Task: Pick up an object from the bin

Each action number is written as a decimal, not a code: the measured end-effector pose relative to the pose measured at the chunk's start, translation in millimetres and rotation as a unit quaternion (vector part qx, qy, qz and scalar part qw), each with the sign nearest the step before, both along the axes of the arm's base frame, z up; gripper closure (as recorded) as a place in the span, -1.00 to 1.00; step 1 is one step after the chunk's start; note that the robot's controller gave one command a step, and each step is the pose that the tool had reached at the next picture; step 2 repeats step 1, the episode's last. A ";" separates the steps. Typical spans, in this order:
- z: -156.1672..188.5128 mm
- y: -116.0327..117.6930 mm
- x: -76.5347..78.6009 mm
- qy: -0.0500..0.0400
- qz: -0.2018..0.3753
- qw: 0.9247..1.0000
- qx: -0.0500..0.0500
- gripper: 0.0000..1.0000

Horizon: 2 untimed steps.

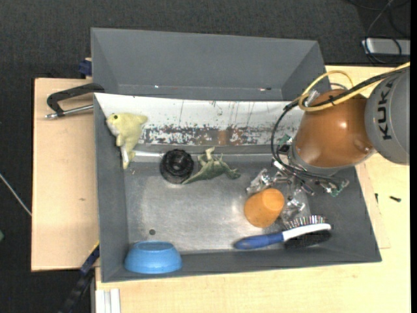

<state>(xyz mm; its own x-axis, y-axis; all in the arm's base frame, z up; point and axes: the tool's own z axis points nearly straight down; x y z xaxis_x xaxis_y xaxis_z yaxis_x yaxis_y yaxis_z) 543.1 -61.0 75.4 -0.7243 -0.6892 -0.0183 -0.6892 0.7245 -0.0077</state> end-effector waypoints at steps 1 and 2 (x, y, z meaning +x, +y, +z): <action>88.3 1.0 3.6 0.002 -0.001 1.000 -0.003 1.00; 88.3 1.0 3.6 0.002 -0.001 1.000 -0.003 1.00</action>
Offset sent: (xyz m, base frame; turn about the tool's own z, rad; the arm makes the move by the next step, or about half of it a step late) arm 0.0001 0.0001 0.0826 0.0001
